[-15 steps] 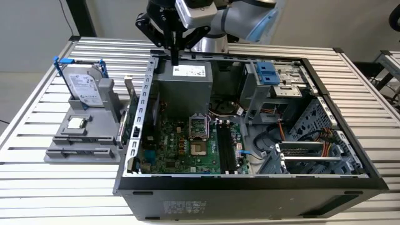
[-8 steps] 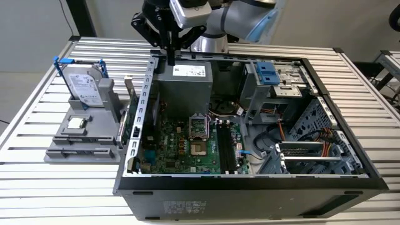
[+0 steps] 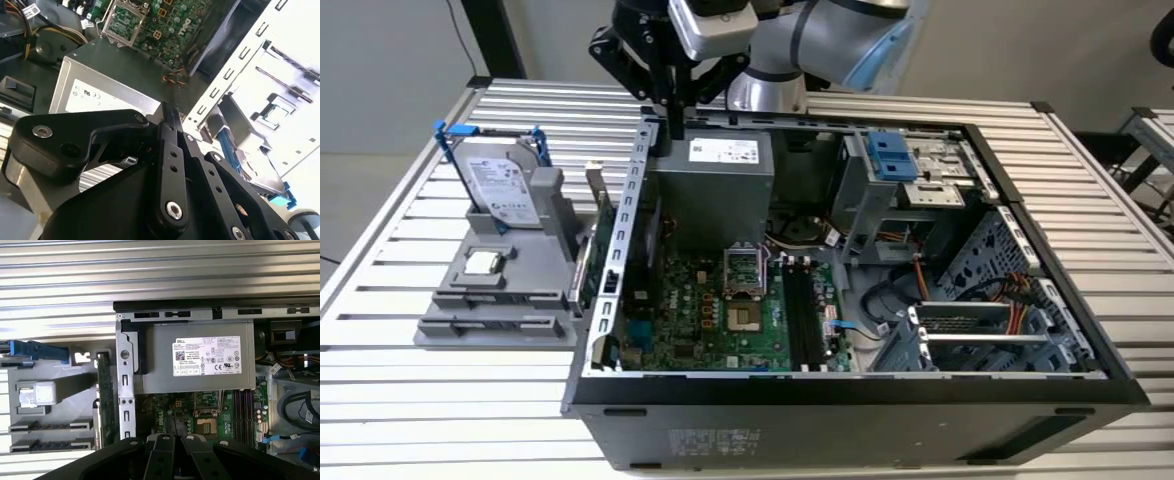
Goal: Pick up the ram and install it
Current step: 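Reach for the ram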
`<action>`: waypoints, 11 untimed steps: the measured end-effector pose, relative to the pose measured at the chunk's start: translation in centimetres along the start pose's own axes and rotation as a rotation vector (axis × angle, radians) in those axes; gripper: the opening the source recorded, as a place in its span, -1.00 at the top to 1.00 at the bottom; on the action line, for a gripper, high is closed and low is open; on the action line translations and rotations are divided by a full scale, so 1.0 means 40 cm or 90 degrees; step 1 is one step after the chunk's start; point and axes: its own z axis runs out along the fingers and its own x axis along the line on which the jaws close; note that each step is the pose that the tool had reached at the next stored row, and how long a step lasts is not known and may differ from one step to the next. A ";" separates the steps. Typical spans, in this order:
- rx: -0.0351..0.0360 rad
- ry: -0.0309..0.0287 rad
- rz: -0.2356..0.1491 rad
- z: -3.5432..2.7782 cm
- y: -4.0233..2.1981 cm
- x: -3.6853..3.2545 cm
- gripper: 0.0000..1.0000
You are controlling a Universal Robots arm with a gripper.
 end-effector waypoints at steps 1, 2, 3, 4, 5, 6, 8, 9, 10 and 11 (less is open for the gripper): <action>0.0000 0.0000 0.000 0.000 0.000 0.003 1.00; 0.0001 0.0000 0.000 0.000 -0.001 0.007 1.00; 0.0000 0.0000 0.000 0.000 -0.001 0.011 1.00; 0.0000 0.0000 0.000 0.000 -0.001 0.015 1.00; 0.0000 0.0000 0.000 0.000 -0.001 0.019 1.00; 0.0000 0.0000 0.000 -0.001 -0.002 0.023 1.00; 0.0000 0.0000 0.000 -0.001 -0.002 0.032 1.00; 0.0000 0.0000 0.000 -0.001 -0.003 0.037 1.00; 0.0000 0.0000 0.000 -0.001 -0.003 0.042 1.00; 0.0000 0.0000 0.000 -0.001 -0.003 0.046 1.00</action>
